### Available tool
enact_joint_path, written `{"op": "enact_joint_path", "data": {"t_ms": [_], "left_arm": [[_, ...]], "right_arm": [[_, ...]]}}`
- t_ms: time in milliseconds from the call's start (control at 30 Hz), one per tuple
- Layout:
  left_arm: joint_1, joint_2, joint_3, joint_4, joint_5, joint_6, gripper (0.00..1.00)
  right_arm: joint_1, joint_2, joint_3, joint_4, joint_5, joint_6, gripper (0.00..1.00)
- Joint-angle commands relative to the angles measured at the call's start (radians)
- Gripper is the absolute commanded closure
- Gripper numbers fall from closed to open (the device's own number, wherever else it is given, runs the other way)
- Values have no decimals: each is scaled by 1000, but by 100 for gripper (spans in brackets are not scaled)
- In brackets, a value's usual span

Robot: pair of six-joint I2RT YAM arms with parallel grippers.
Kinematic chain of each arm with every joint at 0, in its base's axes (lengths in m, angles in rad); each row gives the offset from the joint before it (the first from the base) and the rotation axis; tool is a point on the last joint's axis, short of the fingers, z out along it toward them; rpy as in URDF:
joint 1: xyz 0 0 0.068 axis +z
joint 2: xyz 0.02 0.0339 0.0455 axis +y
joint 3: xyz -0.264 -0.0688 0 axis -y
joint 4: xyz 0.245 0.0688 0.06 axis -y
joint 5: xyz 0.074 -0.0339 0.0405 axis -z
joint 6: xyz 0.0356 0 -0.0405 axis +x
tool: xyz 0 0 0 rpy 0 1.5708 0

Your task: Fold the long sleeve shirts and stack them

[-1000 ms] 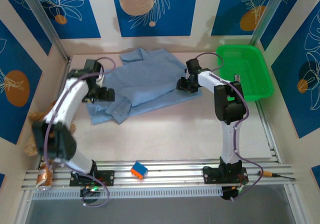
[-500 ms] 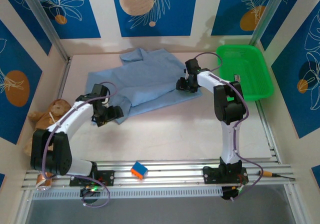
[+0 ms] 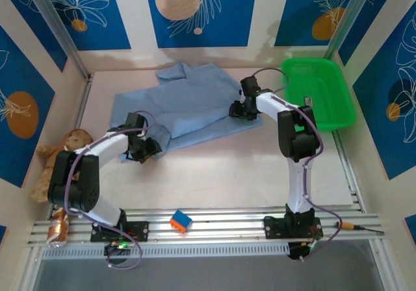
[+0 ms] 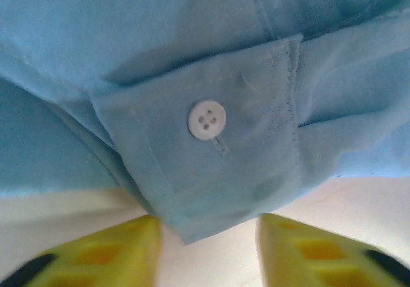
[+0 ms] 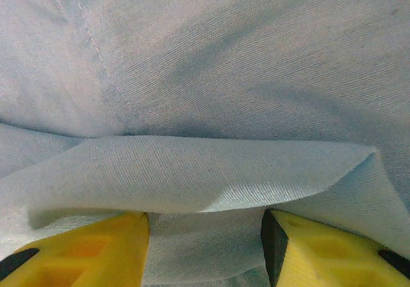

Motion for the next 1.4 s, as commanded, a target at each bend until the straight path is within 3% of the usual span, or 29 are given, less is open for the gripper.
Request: {"op": "enact_joint_path", "data": {"t_ms": [0, 100, 167, 367, 633, 833, 1067, 1367], "left_arm": [[-6, 6, -5, 48, -2, -5, 74], [-5, -39, 12, 13, -20, 20, 96], [-6, -91, 29, -43, -27, 55, 100], [1, -260, 110, -255, -112, 189, 100], [58, -250, 268, -390, -190, 413, 100], [79, -126, 307, -386, -246, 549, 100], [78, -99, 226, -248, -272, 592, 100], [85, 37, 232, -252, -362, 628, 100]], "right_arm": [[11, -21, -22, -60, 13, -10, 48], [16, -40, -32, -59, 27, -14, 48], [20, -59, -50, -55, 30, -19, 48], [33, -98, -72, -89, 98, -10, 49], [45, -87, -101, -154, 258, 27, 49], [37, -93, -127, -147, 265, 36, 49], [38, -95, -141, -133, 231, 29, 49], [40, -114, -163, -136, 225, 35, 49]]}}
